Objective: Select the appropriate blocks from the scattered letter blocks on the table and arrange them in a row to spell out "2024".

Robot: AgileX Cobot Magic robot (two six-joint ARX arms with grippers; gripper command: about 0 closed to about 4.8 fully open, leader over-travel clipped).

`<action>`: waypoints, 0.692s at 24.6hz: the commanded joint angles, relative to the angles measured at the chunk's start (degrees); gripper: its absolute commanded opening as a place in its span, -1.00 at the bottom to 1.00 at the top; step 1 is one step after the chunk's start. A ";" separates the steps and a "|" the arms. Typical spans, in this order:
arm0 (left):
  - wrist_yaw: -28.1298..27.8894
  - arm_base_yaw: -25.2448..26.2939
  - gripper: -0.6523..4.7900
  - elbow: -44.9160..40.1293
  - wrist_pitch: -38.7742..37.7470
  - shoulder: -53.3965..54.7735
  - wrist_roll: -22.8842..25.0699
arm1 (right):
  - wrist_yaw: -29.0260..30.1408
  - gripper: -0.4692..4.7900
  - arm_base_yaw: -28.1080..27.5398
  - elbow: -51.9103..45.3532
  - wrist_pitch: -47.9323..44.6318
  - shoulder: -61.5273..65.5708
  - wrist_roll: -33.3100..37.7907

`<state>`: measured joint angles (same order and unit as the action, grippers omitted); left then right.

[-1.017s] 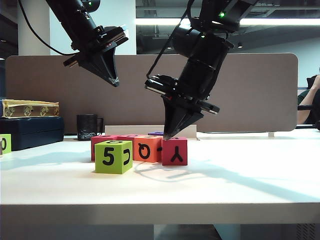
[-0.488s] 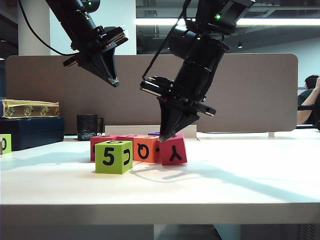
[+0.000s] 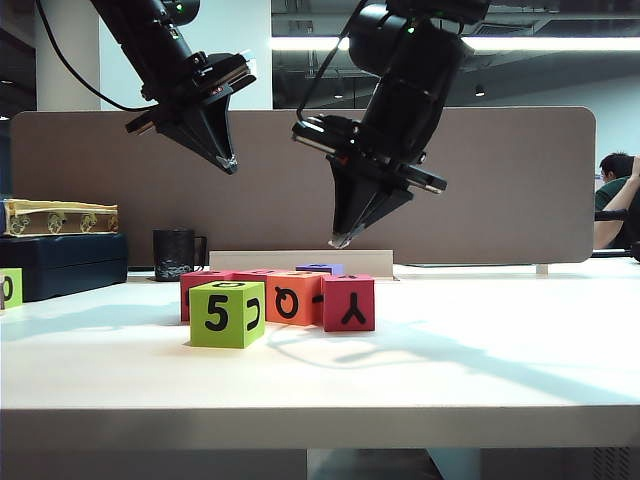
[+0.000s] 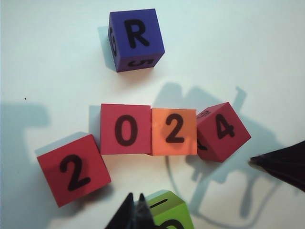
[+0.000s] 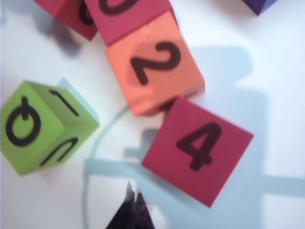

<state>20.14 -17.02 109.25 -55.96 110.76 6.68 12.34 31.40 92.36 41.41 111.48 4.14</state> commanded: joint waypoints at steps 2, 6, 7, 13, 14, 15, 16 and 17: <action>0.04 -0.09 -0.78 0.35 -0.28 -0.44 0.39 | -0.46 -0.83 0.39 -0.07 3.72 0.39 -1.66; 0.04 -0.09 -0.78 0.44 -1.07 -0.44 0.39 | -2.16 -0.83 0.44 -0.11 4.33 1.22 -2.58; 0.04 -0.09 -0.78 0.44 -1.14 -0.44 0.39 | -2.69 -0.83 0.44 -0.11 4.22 1.42 -2.78; 0.00 -0.09 -0.78 0.76 -1.40 -2.16 0.42 | -3.72 -0.83 0.37 -0.11 2.62 3.67 -3.15; 0.02 -0.09 -0.78 0.76 -1.20 -2.71 0.42 | -3.67 -0.83 0.37 -0.11 2.25 4.22 -3.15; 0.02 -0.09 -0.78 0.76 -1.14 -3.28 0.42 | -3.69 -0.83 0.37 -0.11 2.05 4.48 -3.15; 0.02 -0.09 -0.78 0.76 -1.14 -3.74 0.42 | -3.65 -0.83 0.37 -0.11 1.62 4.96 -3.13; 0.04 -0.09 -0.78 0.76 -1.16 -4.39 0.39 | -3.78 -0.83 0.37 -0.11 1.22 5.20 -3.13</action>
<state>20.03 -17.02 109.75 -57.69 107.20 6.70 8.71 31.73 92.05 44.21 116.68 1.17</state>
